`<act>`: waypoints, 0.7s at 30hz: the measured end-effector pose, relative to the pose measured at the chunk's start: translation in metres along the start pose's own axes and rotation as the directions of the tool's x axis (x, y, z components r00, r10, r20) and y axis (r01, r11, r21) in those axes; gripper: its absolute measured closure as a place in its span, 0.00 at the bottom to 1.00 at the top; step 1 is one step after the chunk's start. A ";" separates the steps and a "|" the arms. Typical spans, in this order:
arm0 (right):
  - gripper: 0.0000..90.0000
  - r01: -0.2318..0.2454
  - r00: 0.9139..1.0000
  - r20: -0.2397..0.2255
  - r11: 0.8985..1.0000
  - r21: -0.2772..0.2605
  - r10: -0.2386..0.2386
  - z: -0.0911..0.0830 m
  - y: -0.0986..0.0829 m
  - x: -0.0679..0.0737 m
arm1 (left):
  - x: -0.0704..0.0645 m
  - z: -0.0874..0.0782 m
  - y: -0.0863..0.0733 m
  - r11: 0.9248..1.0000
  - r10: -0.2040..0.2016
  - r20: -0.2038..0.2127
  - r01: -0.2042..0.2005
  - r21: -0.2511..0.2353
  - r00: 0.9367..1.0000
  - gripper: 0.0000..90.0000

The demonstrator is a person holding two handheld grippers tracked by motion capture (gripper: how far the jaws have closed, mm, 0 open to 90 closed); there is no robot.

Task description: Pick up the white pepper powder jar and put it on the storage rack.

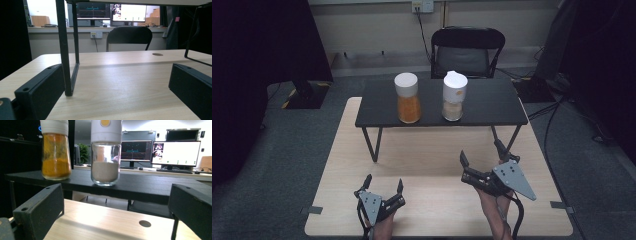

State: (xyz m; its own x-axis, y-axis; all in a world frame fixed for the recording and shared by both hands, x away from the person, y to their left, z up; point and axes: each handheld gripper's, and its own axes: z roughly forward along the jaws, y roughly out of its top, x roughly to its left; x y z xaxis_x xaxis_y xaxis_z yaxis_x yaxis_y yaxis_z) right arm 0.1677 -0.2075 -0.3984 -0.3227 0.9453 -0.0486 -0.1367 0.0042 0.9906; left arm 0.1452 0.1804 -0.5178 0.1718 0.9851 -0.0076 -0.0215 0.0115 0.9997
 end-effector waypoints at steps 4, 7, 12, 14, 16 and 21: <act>0.00 -0.013 1.000 0.008 1.000 0.002 0.013 -0.006 -0.007 -0.001 | 0.000 0.000 0.000 1.000 0.000 0.000 0.000 0.000 1.000 0.00; 0.00 -0.022 1.000 0.010 1.000 0.007 0.022 -0.009 -0.011 -0.002 | 0.000 0.000 0.000 1.000 0.000 0.000 0.000 0.000 1.000 0.00; 0.00 -0.018 1.000 0.016 1.000 0.012 0.018 -0.013 -0.016 0.001 | 0.000 0.000 0.000 1.000 0.000 0.000 0.000 0.000 1.000 0.00; 0.00 -0.007 1.000 0.011 1.000 0.017 0.007 -0.013 -0.018 0.003 | 0.000 0.000 0.000 1.000 0.000 0.000 0.000 0.000 1.000 0.00; 0.00 -0.001 1.000 0.009 1.000 0.020 0.001 -0.014 -0.021 0.006 | 0.000 0.000 0.000 1.000 0.000 0.000 0.000 0.000 1.000 0.00; 0.00 -0.003 1.000 0.010 0.999 0.033 0.002 -0.018 -0.030 0.011 | 0.000 0.000 0.000 1.000 0.000 0.000 0.000 0.000 1.000 0.00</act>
State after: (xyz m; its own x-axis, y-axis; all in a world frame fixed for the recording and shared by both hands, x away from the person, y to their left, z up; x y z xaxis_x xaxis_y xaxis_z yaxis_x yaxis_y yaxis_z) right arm 0.1516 -0.2028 -0.4309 -0.3133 0.9486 -0.0449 -0.1046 0.0125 0.9944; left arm 0.1452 0.1804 -0.5178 0.1718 0.9851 -0.0077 -0.0215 0.0115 0.9997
